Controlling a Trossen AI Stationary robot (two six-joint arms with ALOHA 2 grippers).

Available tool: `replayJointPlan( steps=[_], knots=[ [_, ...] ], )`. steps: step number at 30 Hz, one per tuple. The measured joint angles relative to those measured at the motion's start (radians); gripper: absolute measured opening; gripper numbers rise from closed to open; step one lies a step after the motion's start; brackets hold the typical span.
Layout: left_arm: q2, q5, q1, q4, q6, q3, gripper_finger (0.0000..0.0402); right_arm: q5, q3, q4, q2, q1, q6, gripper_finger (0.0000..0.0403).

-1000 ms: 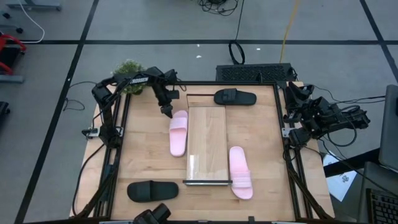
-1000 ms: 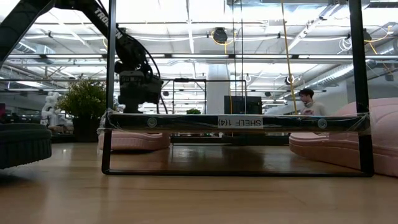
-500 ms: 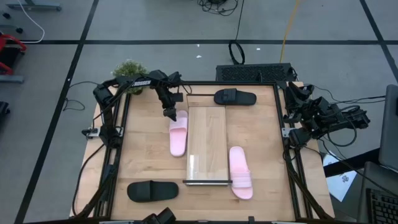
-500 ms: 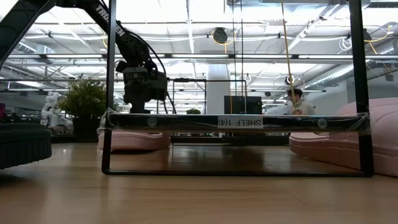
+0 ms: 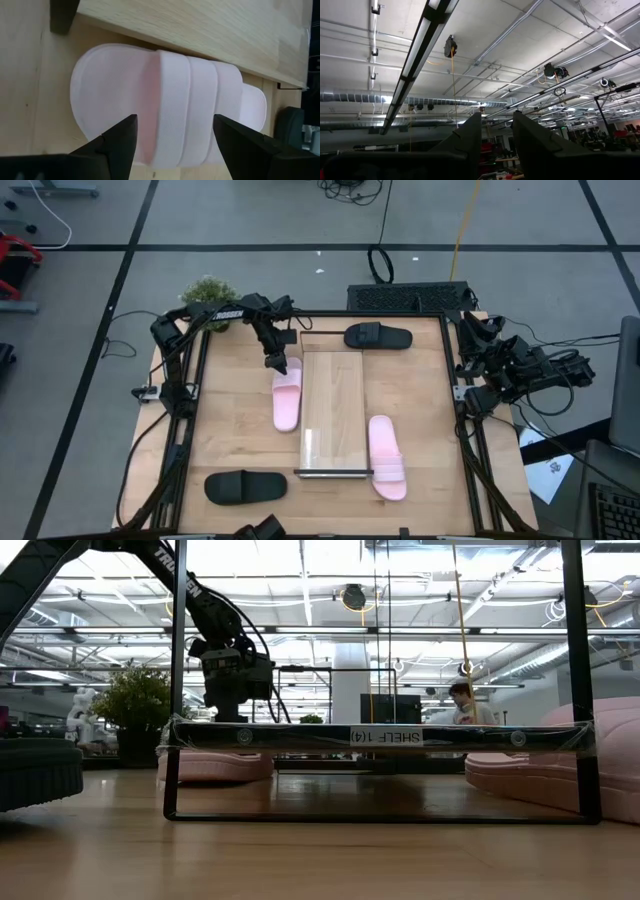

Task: Pick and place slides into the shelf
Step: Put the top pink slipper on the shelf

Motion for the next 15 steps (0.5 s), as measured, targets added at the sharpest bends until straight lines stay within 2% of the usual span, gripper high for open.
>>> replayJointPlan(
  steps=[15],
  knots=[
    [0.000,0.005,-0.003,-0.007,-0.001,0.000,0.0255,0.000,0.000,-0.012,0.000,0.000,0.002,0.0100]
  ],
)
